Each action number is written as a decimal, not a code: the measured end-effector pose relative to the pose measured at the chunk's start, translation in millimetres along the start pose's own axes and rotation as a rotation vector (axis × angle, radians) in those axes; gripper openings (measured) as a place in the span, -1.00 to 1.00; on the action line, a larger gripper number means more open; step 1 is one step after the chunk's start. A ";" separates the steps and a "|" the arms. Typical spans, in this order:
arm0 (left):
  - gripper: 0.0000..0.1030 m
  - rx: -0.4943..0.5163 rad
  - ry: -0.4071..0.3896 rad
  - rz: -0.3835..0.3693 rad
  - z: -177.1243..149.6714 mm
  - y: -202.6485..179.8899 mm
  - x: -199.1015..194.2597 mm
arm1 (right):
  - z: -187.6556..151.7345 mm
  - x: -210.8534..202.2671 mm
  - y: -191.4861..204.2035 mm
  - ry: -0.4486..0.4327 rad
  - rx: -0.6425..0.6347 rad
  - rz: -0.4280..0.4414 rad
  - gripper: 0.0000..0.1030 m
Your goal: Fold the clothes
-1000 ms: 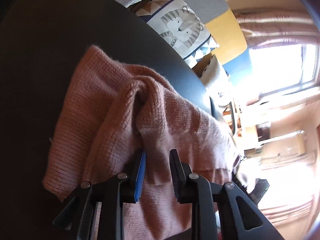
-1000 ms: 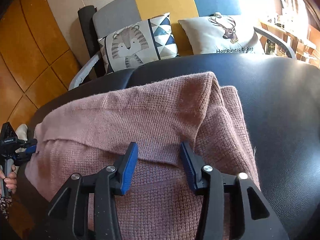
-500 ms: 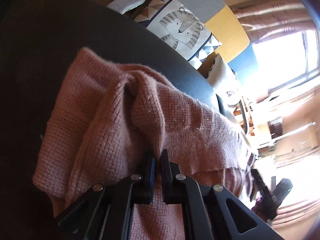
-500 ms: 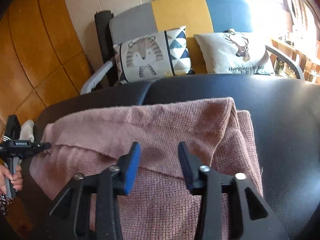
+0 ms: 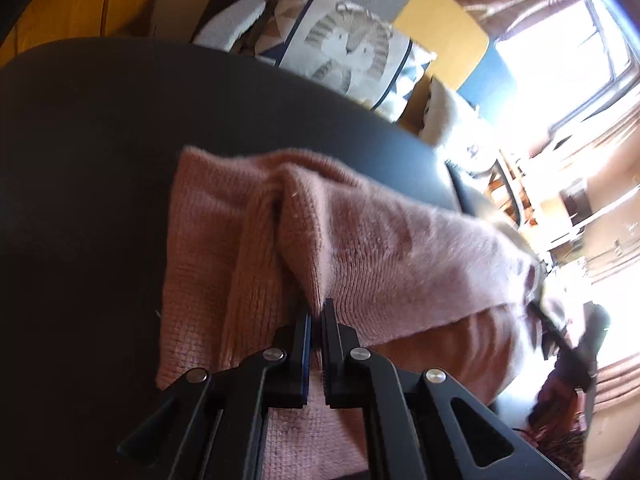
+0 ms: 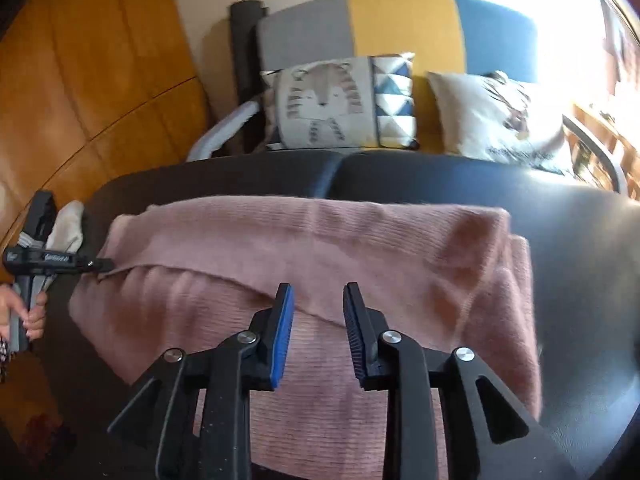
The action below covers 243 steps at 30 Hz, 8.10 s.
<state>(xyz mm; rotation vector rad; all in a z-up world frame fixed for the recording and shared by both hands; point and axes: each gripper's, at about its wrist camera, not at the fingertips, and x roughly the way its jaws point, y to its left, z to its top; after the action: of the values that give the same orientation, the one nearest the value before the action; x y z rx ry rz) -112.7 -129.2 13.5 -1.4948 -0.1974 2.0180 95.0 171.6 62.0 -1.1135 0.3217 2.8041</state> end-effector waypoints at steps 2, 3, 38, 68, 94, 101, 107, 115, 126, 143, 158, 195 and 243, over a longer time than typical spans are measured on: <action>-0.93 -0.014 -0.015 -0.010 -2.1 1.5 1.9 | 5.8 8.2 27.8 0.007 -0.105 0.035 -0.45; -0.93 -0.024 -0.022 -0.017 -2.3 3.1 0.3 | 8.1 14.7 38.7 0.021 -0.143 0.028 -0.45; -0.72 -0.185 -0.326 0.046 -9.2 3.5 -82.7 | -15.4 -34.1 -20.1 -0.104 0.155 0.002 -0.12; -0.61 0.297 -0.350 0.130 -18.2 -106.5 39.3 | -17.8 -7.6 -109.8 0.020 0.362 -0.173 -0.75; -0.45 0.414 -0.399 0.311 -7.0 -126.0 53.1 | 9.2 62.1 -107.2 0.031 0.135 -0.208 -0.75; -0.45 0.410 -0.400 0.303 -6.2 -124.4 52.1 | 2.5 -21.1 -109.2 -0.144 0.328 -0.127 -0.33; -0.45 0.424 -0.397 0.316 -8.3 -127.8 52.2 | -61.4 -76.4 -125.2 -0.174 0.478 -0.204 -0.33; -0.46 0.437 -0.369 0.404 -8.3 -152.2 44.3 | -91.2 -86.2 -112.7 -0.151 0.413 -0.191 -0.38; -0.46 0.882 -0.430 0.341 -68.9 -300.1 72.5 | -40.0 -32.8 -140.2 -0.084 0.399 -0.092 -0.38; -0.40 0.890 -0.446 0.313 -79.9 -309.7 90.0 | -26.4 -0.8 -164.7 -0.033 0.418 -0.231 -0.80; -0.38 0.858 -0.429 0.307 -81.0 -297.2 98.3 | 10.7 1.0 -158.4 -0.022 0.490 0.037 -0.52; -0.34 0.810 -0.411 0.241 -70.7 -287.0 96.9 | 15.9 3.8 -163.8 -0.002 0.443 0.016 -0.30; -0.24 0.780 -0.413 0.218 -71.0 -281.7 96.6 | 23.8 7.9 -162.4 -0.049 0.345 -0.167 -0.35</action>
<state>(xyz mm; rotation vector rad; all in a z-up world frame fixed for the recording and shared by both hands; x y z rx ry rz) 42.7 133.4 39.3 -0.6292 0.5547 2.1788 102.1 335.2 48.1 -0.9436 0.6460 2.5006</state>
